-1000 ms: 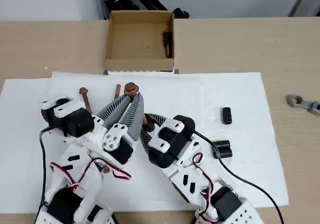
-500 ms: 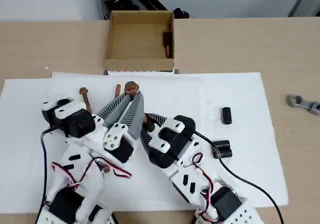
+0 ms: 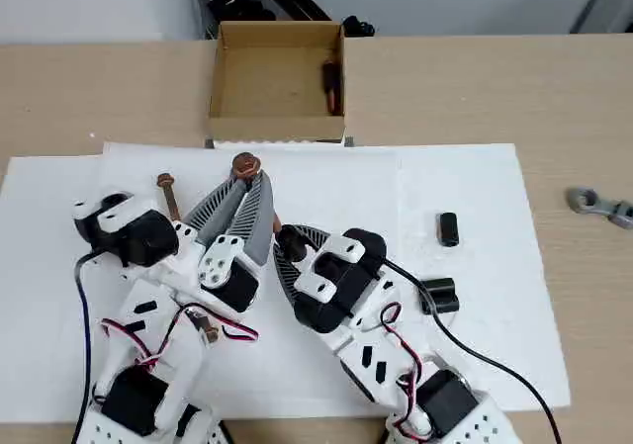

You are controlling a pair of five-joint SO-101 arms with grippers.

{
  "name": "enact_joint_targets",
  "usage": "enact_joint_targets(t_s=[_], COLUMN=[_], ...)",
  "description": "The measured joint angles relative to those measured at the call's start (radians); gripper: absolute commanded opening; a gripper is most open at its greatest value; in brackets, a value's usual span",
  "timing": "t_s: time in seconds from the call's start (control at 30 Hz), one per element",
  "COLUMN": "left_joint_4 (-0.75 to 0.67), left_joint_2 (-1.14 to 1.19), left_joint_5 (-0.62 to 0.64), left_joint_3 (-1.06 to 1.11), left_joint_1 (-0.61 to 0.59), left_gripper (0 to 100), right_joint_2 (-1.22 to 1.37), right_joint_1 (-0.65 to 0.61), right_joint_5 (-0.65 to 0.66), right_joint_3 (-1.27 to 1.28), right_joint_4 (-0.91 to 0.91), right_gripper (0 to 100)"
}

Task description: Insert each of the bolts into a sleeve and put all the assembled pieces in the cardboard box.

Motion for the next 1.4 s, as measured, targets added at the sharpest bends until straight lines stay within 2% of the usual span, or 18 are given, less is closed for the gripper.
enact_joint_targets(t_s=[0.17, 0.47, 0.6, 0.83, 1.07, 1.23, 1.4], left_joint_4=[0.0, 0.0, 0.006, 0.157, 0.284, 0.293, 0.272], left_joint_2=[0.0, 0.002, 0.002, 0.0, 0.0, -0.003, -0.002], left_joint_5=[0.006, 0.006, -0.018, -0.021, -0.021, -0.021, -0.021], left_joint_3=[0.006, 0.008, 0.008, -0.023, -0.087, -0.097, -0.097], left_joint_1=[0.041, 0.043, 0.043, 0.038, 0.038, 0.051, 0.121], left_gripper=[1, 1, 5, 15, 17, 17, 17], right_joint_2=[0.0, -0.002, -0.002, 0.0, 0.0, 0.0, 0.0], right_joint_1=[0.0, 0.0, -0.002, -0.002, -0.003, -0.002, -0.003], right_joint_5=[0.0, 0.0, 0.0, 0.0, 0.0, 0.0, 0.0], right_joint_3=[0.0, 0.0, 0.0, 0.0, 0.0, 0.0, 0.0], right_joint_4=[0.0, 0.0, 0.0, 0.0, 0.0, 0.0, 0.0], right_gripper=[0.2, 0.2, 0.2, 0.2, 0.2, 0.2, 0.2])
